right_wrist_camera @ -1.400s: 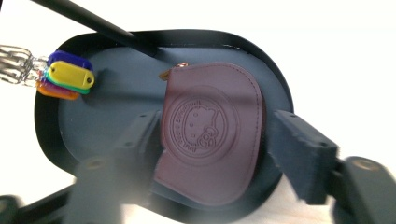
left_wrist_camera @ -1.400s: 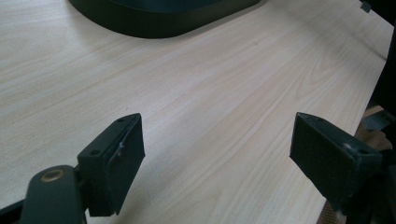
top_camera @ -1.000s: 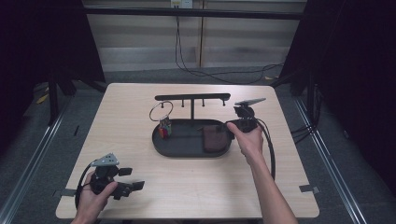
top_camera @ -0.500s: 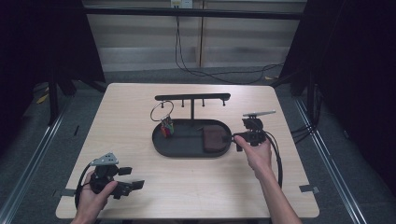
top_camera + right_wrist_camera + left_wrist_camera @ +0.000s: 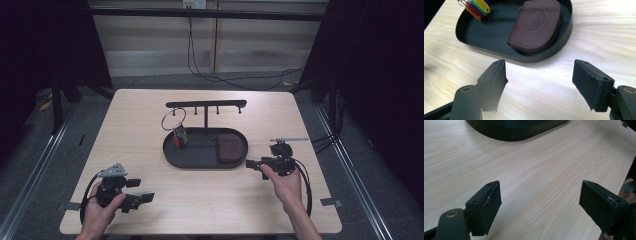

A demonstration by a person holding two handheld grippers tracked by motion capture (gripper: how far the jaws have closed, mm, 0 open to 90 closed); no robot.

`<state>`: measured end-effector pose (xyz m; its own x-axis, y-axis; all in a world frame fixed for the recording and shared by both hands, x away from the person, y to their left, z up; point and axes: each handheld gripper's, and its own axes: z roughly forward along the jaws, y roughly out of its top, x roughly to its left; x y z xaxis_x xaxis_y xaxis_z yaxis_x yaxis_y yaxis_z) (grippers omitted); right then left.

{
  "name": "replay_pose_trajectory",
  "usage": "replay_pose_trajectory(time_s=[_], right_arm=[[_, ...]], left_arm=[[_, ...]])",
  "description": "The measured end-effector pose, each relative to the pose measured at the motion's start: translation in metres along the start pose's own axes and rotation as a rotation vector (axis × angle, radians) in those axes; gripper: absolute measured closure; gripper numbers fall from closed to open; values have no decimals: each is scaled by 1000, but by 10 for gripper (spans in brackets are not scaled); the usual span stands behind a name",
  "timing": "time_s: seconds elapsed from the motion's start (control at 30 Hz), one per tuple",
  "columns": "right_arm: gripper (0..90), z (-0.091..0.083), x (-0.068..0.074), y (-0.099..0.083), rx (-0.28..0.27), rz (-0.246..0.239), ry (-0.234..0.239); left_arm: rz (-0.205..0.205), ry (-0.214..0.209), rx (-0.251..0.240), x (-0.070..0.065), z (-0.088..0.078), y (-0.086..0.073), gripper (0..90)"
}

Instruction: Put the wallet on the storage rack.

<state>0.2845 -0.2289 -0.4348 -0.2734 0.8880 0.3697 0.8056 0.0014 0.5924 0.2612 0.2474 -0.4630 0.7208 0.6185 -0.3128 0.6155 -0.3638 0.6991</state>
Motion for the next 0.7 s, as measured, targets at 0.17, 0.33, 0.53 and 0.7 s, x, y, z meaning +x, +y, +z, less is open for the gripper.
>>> replay_pose_trajectory(time_s=[0.17, 0.33, 0.53, 0.7], right_arm=[[281, -11, -1, -23, -27, -17, -2], [275, -16, -4, -41, -60, -15, -34], [273, -16, -1, -57, -105, -51, -63], [259, -18, -2, -64, -126, -50, -69]], left_arm=[[-1, 4, -1, 0, 0, 0, 177], [-10, 7, -1, 1, 0, 0, 177], [-14, 5, -9, 2, -2, -1, 177], [-13, 2, -10, 2, -2, -1, 177]])
